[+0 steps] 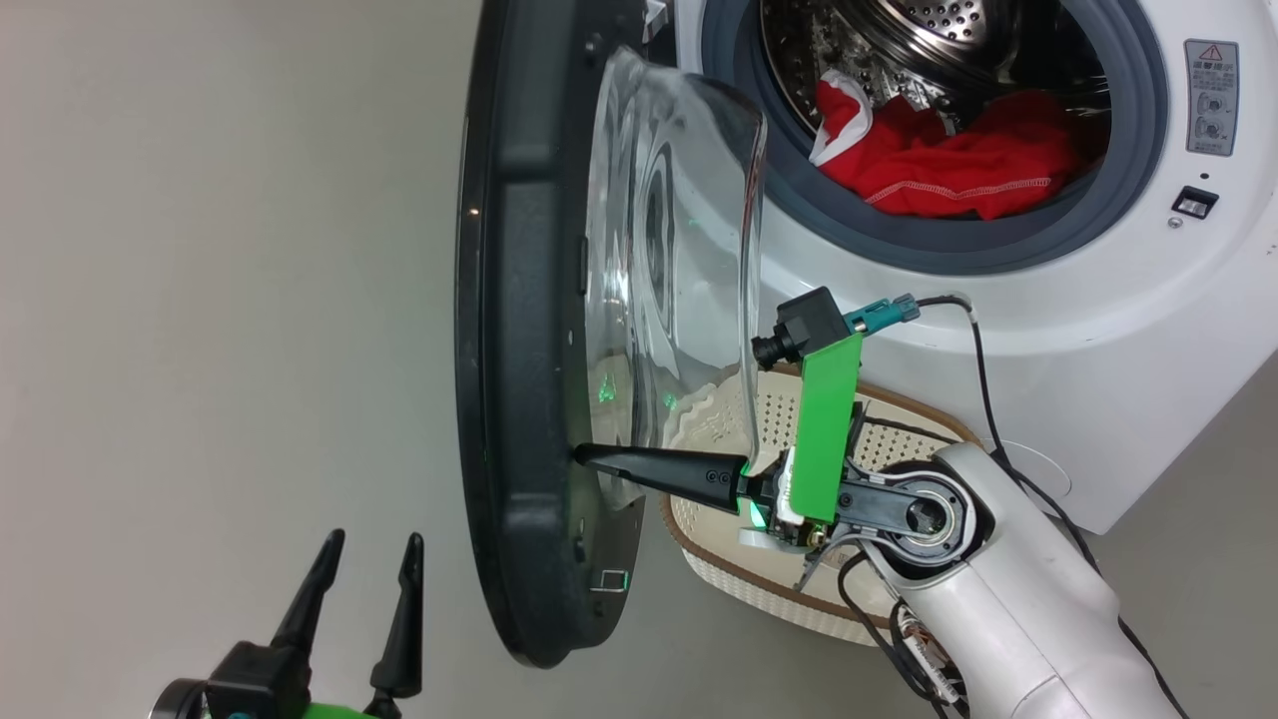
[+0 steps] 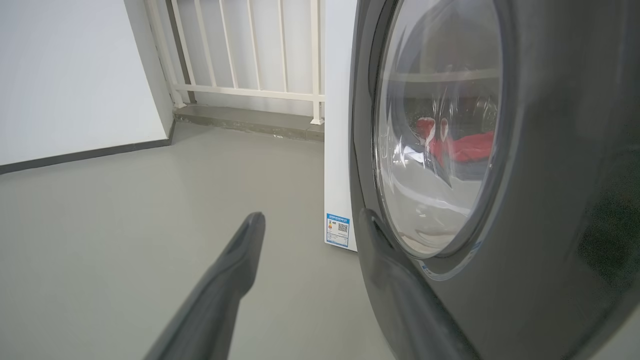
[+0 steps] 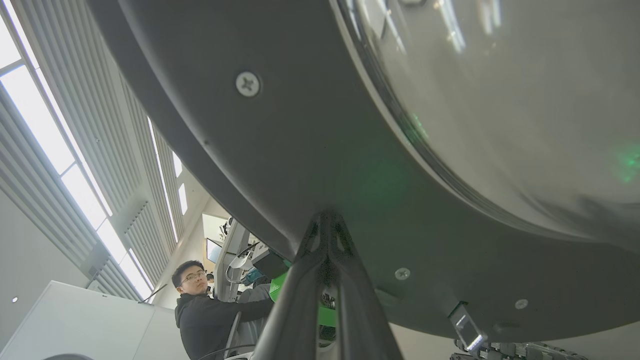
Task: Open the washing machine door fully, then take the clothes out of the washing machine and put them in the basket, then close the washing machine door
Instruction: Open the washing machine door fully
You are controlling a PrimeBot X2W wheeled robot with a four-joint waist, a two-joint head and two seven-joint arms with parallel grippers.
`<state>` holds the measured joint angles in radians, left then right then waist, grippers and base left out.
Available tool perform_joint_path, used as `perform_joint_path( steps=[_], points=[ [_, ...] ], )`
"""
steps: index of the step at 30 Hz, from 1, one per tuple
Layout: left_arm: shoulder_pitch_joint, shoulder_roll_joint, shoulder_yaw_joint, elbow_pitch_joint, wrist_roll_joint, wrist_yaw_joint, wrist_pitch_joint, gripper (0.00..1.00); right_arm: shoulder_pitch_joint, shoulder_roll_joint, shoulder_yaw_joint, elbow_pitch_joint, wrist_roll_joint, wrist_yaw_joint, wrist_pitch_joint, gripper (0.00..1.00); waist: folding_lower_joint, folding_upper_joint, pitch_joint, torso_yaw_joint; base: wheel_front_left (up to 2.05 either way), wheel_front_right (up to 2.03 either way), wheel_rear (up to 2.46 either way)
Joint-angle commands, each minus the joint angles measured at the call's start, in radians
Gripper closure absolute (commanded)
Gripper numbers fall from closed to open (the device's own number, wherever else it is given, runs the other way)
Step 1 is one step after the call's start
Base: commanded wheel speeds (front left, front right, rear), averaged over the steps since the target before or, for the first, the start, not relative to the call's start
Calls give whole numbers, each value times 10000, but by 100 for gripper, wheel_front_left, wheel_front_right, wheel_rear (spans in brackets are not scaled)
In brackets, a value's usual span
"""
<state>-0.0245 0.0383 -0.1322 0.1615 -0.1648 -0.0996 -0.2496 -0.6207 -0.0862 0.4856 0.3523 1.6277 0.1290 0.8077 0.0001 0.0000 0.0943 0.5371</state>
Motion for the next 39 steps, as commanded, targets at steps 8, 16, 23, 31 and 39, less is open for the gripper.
perform_joint_path(
  steps=[8,16,23,31,39],
  points=[
    [-201,120,395,-147,-59,81,-122,0,-145,306,22,-224,-137,17,-240,70,-1,0,-116,-100,0,0,0],
    [-195,120,587,-35,-35,45,-122,0,382,-187,-276,-392,-484,17,-520,0,-1,0,-277,-449,0,0,0],
    [-137,120,793,34,15,-4,-122,0,878,-807,-400,-428,-1142,17,-1300,0,-1,0,-397,-771,0,0,0],
    [-27,120,915,94,66,-57,-122,0,1562,-1689,-207,-414,-1795,17,-2467,0,-1,0,-536,-1045,0,0,0],
    [89,120,1097,148,118,-92,-122,0,2026,-2525,199,-321,-2517,17,-4058,0,-1,0,-611,-1251,0,0,0]
  ],
)
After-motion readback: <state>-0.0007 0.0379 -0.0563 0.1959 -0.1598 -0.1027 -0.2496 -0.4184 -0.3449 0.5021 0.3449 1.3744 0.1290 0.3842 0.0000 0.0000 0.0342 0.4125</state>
